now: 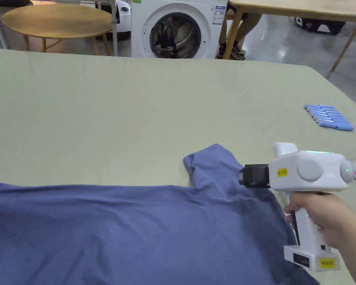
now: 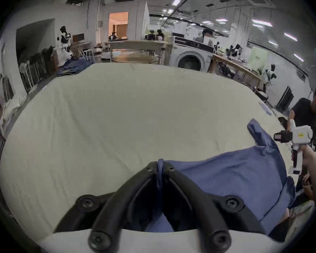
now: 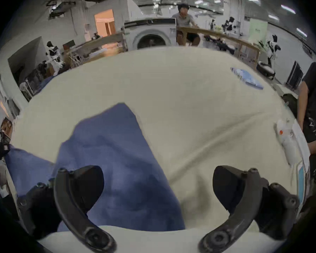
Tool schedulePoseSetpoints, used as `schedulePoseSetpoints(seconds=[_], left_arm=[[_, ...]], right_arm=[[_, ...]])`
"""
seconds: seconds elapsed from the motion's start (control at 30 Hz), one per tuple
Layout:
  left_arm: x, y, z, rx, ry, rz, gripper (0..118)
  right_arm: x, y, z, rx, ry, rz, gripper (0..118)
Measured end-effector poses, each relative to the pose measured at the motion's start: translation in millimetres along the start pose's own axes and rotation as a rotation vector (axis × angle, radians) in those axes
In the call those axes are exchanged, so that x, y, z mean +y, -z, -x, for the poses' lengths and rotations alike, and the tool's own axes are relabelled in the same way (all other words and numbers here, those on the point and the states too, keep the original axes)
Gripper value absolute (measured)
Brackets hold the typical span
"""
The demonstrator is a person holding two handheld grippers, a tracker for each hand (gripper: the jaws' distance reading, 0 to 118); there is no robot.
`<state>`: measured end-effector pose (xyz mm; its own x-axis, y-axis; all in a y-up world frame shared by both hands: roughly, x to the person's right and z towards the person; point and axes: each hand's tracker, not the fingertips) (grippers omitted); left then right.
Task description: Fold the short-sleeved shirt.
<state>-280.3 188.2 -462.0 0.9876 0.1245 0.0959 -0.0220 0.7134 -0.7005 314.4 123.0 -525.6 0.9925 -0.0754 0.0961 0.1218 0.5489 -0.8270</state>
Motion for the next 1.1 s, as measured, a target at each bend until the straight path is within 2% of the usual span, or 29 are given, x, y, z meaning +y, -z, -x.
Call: schedulePoseSetpoints(seconds=[0.03,0.07,0.1,0.13,0.17,0.2,0.23,0.3,0.4,0.53,0.67,0.77,0.83,0.97,1.1], left_arm=[[0,0,1,0.002,0.001,0.003,0],[0,0,1,0.000,0.001,0.009,0],[0,-1,1,0.001,0.002,0.012,0],[-2,1,3,0.001,0.007,0.020,0],[-2,-2,3,0.002,0.018,0.027,0],[-1,-6,4,0.004,0.021,0.025,0],[-1,-11,6,0.005,0.023,0.025,0],[-1,-23,10,-0.007,0.016,0.019,0],[-5,-55,14,-0.023,0.011,-0.002,0],[-28,-111,24,-0.058,0.003,-0.026,0],[-74,-157,34,-0.101,-0.029,-0.005,0],[-115,-175,35,-0.102,-0.017,0.028,0],[-143,-177,34,-0.106,-0.020,0.068,0],[-185,-174,30,-0.114,-0.040,0.133,0],[-211,-154,33,-0.059,0.013,0.262,0]], right_arm=[[-5,7,1,0.031,-0.020,0.077,111],[-13,7,7,0.065,-0.053,0.150,84],[-19,3,14,-0.067,-0.114,0.102,55],[-21,-10,16,-0.033,-0.160,0.009,35],[-20,-20,13,0.086,-0.141,0.002,0],[-20,-31,11,0.085,-0.099,-0.004,0],[-20,-41,11,0.059,-0.093,-0.021,0],[-22,-67,10,0.063,-0.125,-0.062,0],[-32,-113,0,0.117,-0.084,-0.119,0],[-71,-190,-12,0.204,-0.079,-0.189,0],[-131,-247,-21,0.226,-0.130,-0.187,0],[-177,-259,-31,0.235,-0.157,-0.152,0],[-207,-260,-33,0.204,-0.188,-0.111,0],[-252,-243,-37,0.182,-0.172,-0.040,0],[-277,-221,-41,0.105,-0.192,0.015,0]])
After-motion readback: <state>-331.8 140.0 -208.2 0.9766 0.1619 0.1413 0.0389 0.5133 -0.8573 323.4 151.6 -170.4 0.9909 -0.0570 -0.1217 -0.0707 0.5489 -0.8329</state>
